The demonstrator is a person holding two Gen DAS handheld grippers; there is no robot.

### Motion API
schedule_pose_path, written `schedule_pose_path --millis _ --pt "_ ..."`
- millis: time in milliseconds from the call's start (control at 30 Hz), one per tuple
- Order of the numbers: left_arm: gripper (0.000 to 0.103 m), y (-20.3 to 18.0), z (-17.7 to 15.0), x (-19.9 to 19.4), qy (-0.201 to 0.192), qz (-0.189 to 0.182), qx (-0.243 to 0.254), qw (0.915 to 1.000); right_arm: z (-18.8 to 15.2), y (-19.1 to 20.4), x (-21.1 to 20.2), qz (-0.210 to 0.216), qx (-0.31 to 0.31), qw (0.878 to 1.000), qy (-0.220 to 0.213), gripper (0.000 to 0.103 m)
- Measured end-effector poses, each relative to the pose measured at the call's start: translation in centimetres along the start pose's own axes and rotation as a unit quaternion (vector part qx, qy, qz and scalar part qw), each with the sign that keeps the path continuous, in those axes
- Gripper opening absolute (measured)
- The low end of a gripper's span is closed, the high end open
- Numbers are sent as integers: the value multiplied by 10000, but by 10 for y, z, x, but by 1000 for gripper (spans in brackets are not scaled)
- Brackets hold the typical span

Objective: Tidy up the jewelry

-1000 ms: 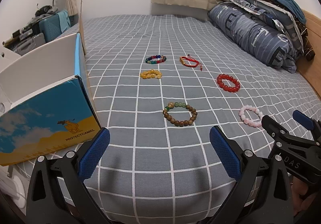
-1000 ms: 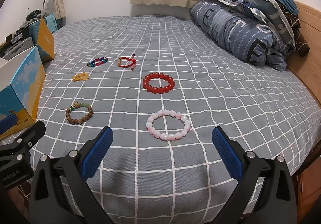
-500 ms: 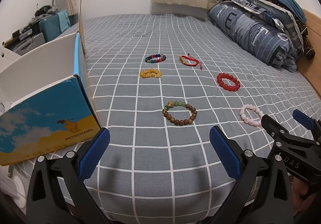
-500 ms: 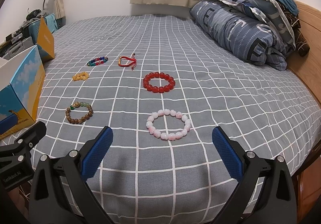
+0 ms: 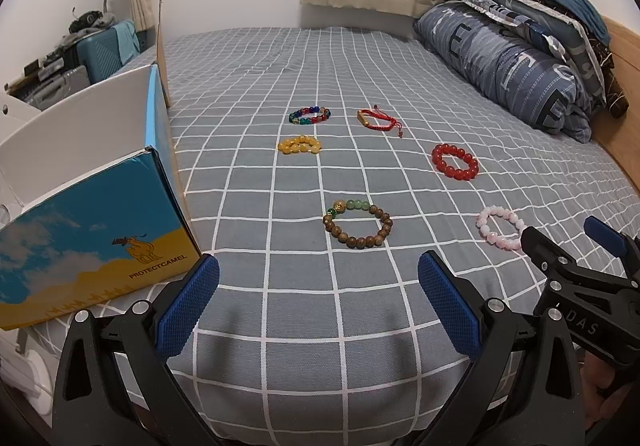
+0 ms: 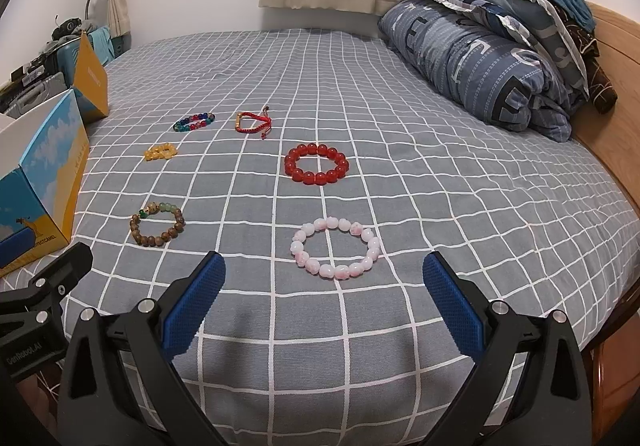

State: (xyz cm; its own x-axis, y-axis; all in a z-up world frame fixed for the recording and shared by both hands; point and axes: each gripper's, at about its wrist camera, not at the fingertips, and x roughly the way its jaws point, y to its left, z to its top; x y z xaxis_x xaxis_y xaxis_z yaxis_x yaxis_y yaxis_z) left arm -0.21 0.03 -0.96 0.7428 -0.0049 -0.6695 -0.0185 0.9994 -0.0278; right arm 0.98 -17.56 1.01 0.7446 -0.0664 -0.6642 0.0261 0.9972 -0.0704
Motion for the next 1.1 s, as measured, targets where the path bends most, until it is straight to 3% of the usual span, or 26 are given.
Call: schedule_pose_path --millis 300,433,600,700,833,1100 --pt "97 -5 7 -5 -44 30 16 10000 4 -2 -4 -18 -25 10000 -35 95" --pt "97 -14 36 -14 -288 169 192 9993 28 -9 -15 -18 10 9998 -200 95" --pt "97 -17 87 0 -307 228 142 9992 78 -18 -13 52 42 9996 -290 95" --pt "97 -18 121 29 -212 340 141 9991 111 -18 12 -57 -83 9998 -159 95" --pt "97 -15 146 78 66 436 126 9989 142 -19 74 -47 -60 9991 414 95" --pt "97 10 143 179 977 414 -145 9942 120 -25 171 -2 49 9924 1230 85"
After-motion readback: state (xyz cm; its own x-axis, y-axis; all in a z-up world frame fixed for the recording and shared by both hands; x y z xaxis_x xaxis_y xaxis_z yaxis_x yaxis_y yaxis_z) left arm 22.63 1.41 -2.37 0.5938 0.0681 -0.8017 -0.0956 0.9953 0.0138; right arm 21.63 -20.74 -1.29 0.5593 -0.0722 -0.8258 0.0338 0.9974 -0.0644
